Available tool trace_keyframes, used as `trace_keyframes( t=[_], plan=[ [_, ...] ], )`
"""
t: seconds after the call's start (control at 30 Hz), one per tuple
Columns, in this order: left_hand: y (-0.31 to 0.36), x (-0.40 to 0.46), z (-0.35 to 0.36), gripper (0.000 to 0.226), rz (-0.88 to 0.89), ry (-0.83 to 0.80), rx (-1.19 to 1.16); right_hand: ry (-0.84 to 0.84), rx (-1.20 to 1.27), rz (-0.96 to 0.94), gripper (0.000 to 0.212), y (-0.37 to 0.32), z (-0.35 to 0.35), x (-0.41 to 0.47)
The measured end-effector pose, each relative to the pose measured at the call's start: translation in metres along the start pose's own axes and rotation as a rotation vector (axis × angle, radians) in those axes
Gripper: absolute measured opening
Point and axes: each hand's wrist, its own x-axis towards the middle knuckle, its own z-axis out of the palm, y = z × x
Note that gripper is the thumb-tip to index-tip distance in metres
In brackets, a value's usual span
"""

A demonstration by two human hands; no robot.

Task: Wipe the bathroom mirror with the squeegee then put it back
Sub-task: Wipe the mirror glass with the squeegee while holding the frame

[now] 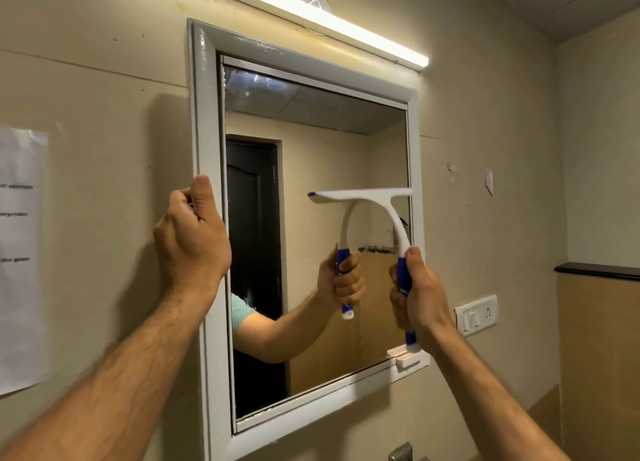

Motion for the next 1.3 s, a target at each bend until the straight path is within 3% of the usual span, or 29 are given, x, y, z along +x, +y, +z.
trace_keyframes(
  t=[0.1, 0.4, 0.6, 0.73, 0.8, 0.93, 1.17, 1.3],
  plan=[
    [-0.027, 0.015, 0.010, 0.049, 0.047, 0.092, -0.039, -0.003, 0.008, -0.014, 0.056, 0.000, 0.007, 0.005],
    [-0.023, 0.015, 0.009, 0.044, 0.059, 0.068, -0.057, 0.002, -0.029, 0.069, 0.059, 0.057, -0.011, -0.049],
    [-0.029, -0.002, 0.004, 0.065, -0.101, -0.015, -0.034, -0.001, -0.057, 0.026, 0.057, 0.010, -0.008, -0.011],
    [-0.013, -0.033, -0.009, 0.078, -0.260, -0.165, -0.300, -0.029, -0.046, 0.067, 0.058, 0.029, -0.008, -0.027],
    [-0.028, -0.045, -0.011, 0.087, -0.129, -0.119, -0.201, -0.043, -0.036, 0.096, 0.059, 0.049, -0.011, -0.045],
    [-0.058, -0.041, -0.004, 0.056, -0.078, -0.044, -0.101, -0.023, -0.039, 0.176, 0.060, 0.067, -0.019, -0.066],
    [-0.067, -0.040, -0.002, 0.048, -0.024, -0.044, -0.094, 0.007, -0.037, 0.108, 0.058, 0.029, -0.010, -0.034],
    [-0.070, -0.041, -0.003, 0.051, -0.009, -0.065, -0.131, 0.000, 0.009, 0.158, 0.058, 0.044, -0.008, -0.039]
  ],
)
